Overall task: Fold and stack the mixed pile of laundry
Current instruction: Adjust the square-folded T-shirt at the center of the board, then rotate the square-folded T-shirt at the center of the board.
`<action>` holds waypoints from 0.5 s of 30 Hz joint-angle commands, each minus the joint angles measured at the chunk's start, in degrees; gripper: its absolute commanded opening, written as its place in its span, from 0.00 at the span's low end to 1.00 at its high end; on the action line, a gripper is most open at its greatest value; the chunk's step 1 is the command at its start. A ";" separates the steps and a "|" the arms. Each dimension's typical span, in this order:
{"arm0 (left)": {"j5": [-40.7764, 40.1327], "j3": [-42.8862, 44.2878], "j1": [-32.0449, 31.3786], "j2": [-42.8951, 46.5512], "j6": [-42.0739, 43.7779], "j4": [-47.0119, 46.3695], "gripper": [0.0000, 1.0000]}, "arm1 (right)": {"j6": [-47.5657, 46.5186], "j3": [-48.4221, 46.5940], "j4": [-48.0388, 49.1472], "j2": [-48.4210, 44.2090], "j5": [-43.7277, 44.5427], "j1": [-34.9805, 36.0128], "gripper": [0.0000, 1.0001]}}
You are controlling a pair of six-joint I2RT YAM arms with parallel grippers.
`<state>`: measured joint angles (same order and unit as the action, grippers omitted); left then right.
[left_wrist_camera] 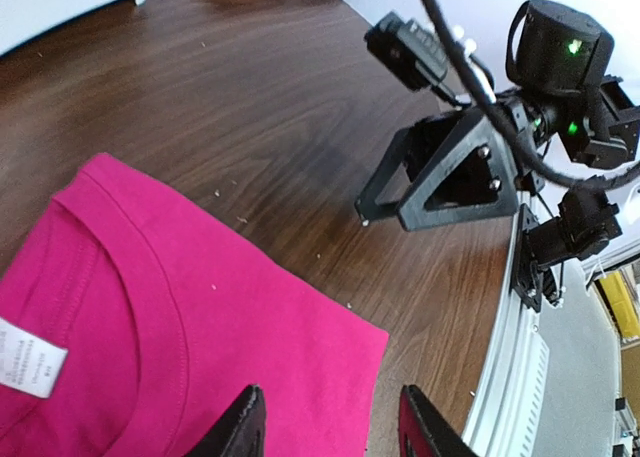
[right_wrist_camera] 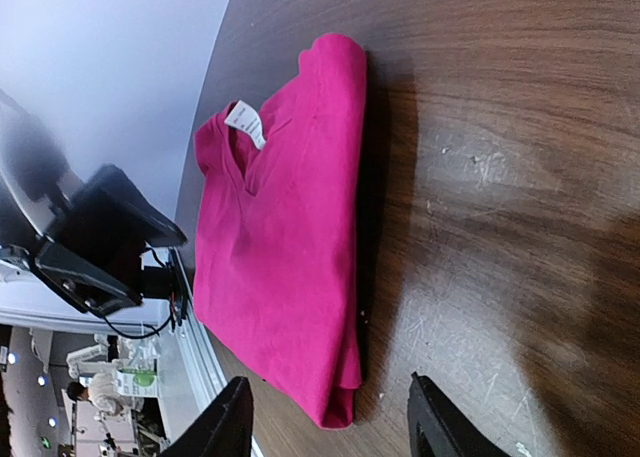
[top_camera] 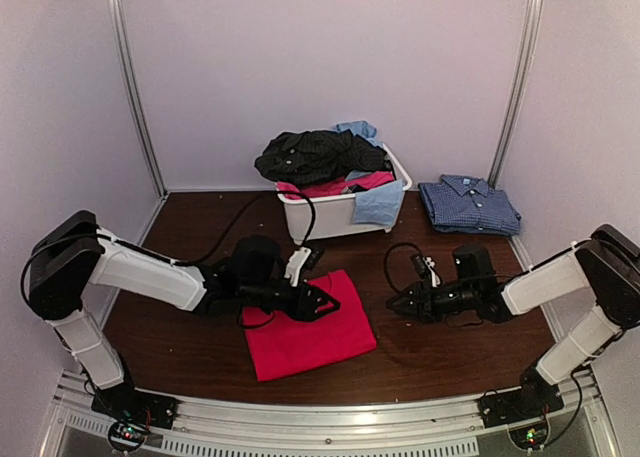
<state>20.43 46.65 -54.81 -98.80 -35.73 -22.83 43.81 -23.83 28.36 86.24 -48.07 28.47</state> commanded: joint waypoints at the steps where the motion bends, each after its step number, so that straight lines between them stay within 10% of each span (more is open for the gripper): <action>1: -8.79 1.21 0.71 8.09 4.58 9.84 0.47 | -2.64 -3.33 -1.75 0.82 2.85 4.17 0.49; 15: -15.93 -14.06 8.55 13.64 -8.31 17.15 0.38 | -13.40 -20.80 -11.02 19.27 3.03 15.87 0.31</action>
<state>6.17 36.10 -48.64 -85.32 -39.62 -6.31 33.23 -42.85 19.22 99.24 -44.66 42.02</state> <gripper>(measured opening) 0.391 0.320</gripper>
